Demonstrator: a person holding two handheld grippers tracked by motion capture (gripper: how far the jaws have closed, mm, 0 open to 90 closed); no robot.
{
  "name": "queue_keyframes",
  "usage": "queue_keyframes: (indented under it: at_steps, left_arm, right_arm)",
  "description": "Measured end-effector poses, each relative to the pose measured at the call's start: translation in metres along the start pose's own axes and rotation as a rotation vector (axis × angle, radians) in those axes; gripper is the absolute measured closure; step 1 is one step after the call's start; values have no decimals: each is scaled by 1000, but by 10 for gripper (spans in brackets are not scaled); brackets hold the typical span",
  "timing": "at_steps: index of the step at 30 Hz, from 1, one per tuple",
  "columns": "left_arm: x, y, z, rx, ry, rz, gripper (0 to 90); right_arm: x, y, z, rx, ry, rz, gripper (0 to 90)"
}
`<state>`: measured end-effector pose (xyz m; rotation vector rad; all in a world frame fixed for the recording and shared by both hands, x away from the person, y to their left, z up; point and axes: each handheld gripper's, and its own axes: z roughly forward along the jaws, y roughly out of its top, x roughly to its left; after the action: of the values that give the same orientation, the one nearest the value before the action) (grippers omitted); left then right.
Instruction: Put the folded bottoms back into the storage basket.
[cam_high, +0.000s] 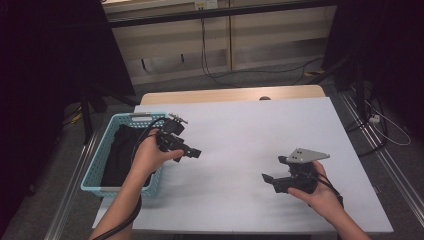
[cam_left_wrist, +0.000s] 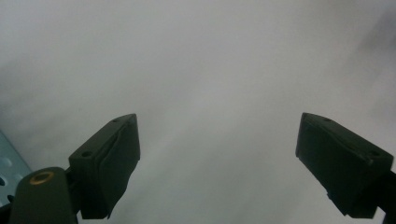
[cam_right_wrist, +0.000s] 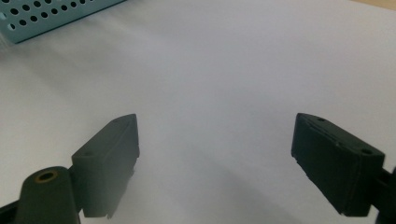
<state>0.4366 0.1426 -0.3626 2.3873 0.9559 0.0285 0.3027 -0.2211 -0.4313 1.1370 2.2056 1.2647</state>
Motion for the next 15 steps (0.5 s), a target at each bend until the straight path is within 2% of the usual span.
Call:
queue_keyframes:
  at_steps: [4, 10, 15]
  left_arm:
    - [-2, -6, 2, -6, -4, 7, 137]
    - [-6, -18, 8, -19, -32, 23, 136]
    - [-8, -30, 13, -36, -45, 20, 134]
  right_arm:
    - [-3, -3, -3, 8, 0, 4, 148]
    - [-5, -6, -7, 12, 5, 13, 148]
    - [-7, -8, -13, 12, 1, 14, 144]
